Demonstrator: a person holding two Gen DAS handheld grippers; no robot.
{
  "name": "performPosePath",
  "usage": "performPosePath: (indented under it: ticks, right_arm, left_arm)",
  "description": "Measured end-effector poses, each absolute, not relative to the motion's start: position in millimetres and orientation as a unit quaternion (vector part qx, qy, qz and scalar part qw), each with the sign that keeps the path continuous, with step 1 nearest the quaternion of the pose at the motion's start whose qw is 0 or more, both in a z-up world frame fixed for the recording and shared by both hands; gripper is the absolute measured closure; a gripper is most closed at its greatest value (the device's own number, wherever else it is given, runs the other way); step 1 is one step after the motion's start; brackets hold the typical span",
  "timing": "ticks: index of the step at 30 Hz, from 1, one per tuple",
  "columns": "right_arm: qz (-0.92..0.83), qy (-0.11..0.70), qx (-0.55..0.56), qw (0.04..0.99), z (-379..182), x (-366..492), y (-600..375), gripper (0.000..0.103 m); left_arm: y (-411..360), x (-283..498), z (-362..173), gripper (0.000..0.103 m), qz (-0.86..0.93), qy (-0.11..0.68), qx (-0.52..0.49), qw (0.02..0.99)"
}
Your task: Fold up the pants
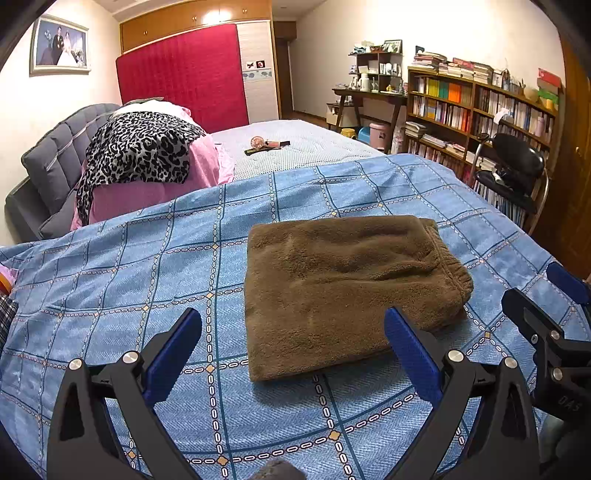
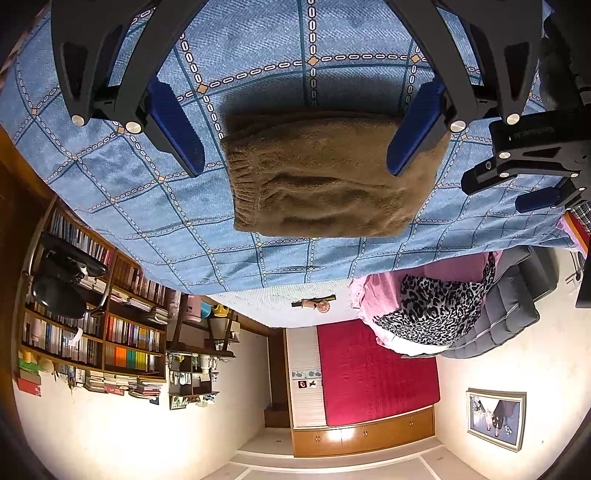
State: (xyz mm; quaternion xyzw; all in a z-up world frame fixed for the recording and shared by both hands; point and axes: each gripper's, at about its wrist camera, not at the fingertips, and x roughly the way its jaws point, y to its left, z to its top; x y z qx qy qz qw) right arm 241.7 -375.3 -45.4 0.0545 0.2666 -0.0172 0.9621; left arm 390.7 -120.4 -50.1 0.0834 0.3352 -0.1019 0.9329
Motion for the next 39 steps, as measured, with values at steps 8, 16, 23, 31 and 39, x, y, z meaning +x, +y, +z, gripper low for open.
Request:
performPosePath:
  ticks: [8, 16, 23, 31, 39]
  right_arm:
    - [-0.023, 0.270, 0.059, 0.961, -48.5, 244.7, -380.0, 0.003]
    - [-0.022, 0.275, 0.059, 0.959, -53.0, 245.2, -381.0, 0.003]
    - [-0.026, 0.279, 0.063, 0.958, -56.1, 245.4, -383.8, 0.003]
    - [-0.029, 0.286, 0.065, 0.956, -60.4, 245.1, -385.0, 0.003]
    - [-0.037, 0.305, 0.076, 0.949, -70.2, 247.9, -389.5, 0.003]
  left_arm:
    - [-123.9, 391.6, -50.0, 0.005, -0.099, 0.335, 0.089, 0.933]
    - [-126.6, 392.6, -52.9, 0.005, -0.098, 0.339, 0.093, 0.931]
    - [-126.8, 389.6, -53.1, 0.005, -0.096, 0.328, 0.096, 0.935]
    - [-122.0, 389.4, -55.2, 0.005, -0.096, 0.338, 0.090, 0.932]
    - [-104.5, 394.3, -68.0, 0.005, -0.073, 0.369, 0.066, 0.924]
